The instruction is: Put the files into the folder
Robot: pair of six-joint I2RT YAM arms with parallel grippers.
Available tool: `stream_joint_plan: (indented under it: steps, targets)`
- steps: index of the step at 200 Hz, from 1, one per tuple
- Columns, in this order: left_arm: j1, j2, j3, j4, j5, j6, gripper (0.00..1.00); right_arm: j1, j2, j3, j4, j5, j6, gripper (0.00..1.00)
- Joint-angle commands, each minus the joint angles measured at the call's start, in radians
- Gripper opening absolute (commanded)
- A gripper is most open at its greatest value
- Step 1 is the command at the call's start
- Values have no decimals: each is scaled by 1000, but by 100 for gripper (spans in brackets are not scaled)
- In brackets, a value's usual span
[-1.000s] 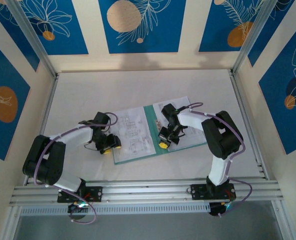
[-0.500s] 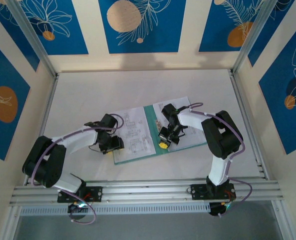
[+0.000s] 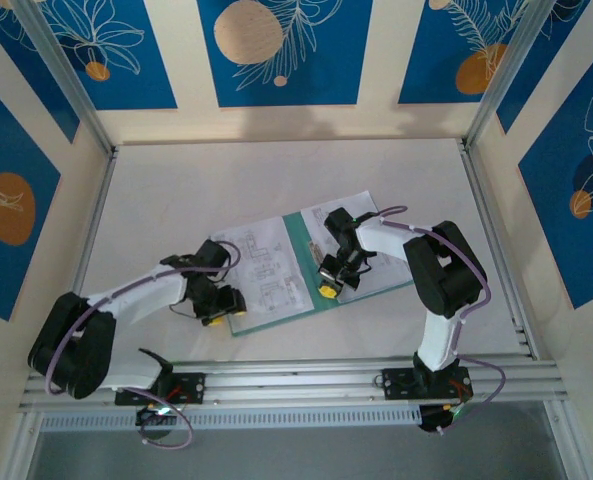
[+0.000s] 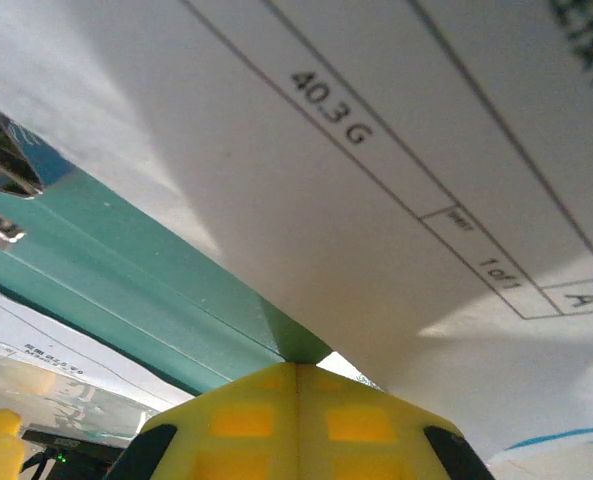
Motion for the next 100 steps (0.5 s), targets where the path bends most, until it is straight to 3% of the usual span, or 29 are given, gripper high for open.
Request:
stream_joint_plan:
  steps: [1, 100]
  targets:
    - [-31, -31, -33, 5, 62, -71, 56, 12, 67, -35, -44, 21, 18, 0]
    - [-101, 22, -9, 123, 56, -136, 54, 15, 62, -51, -34, 19, 28, 0]
